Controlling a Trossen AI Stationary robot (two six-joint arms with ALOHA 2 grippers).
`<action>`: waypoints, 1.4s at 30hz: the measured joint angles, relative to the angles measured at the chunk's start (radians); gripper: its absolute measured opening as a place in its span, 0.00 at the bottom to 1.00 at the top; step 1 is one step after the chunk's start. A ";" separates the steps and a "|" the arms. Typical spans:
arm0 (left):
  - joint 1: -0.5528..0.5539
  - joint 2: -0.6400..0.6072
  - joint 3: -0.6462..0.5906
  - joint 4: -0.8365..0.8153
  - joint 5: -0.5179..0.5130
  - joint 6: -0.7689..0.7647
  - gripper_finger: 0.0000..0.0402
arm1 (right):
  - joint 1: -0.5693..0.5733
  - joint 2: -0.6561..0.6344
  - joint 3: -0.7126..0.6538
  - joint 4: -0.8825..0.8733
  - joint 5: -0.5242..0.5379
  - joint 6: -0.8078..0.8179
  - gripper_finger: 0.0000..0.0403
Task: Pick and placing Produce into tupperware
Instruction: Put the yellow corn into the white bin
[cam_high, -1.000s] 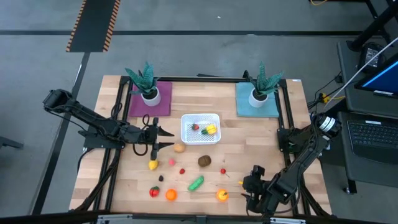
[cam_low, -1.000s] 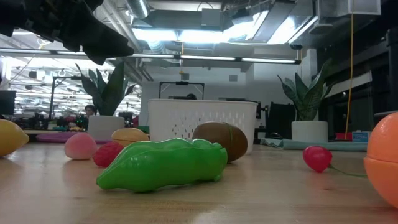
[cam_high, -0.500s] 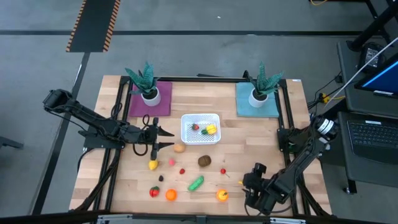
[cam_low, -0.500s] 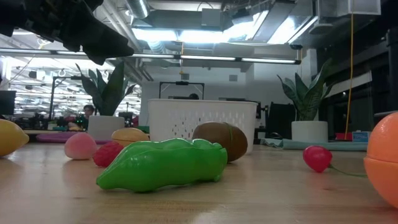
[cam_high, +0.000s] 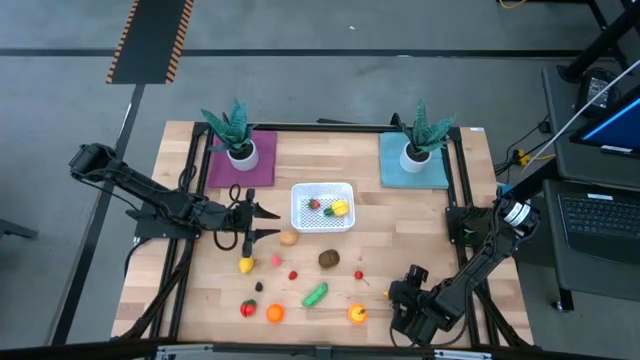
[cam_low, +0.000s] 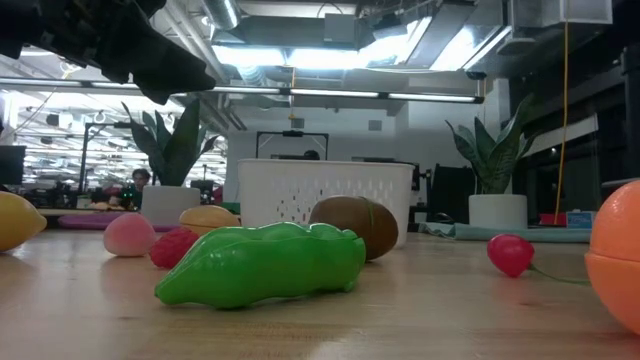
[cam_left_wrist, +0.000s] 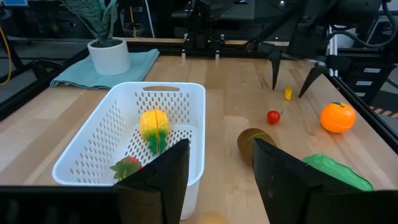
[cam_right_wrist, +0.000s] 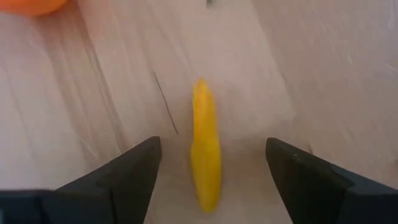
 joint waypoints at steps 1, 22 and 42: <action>0.000 0.000 0.000 0.000 0.000 0.000 0.41 | 0.000 0.006 0.002 0.000 0.004 0.000 0.73; 0.000 0.000 0.000 0.000 0.000 0.000 0.40 | -0.012 0.026 0.002 0.008 -0.005 -0.021 0.29; 0.000 0.000 0.000 0.000 0.000 -0.002 0.40 | -0.080 -0.016 -0.007 0.004 -0.011 -0.052 0.03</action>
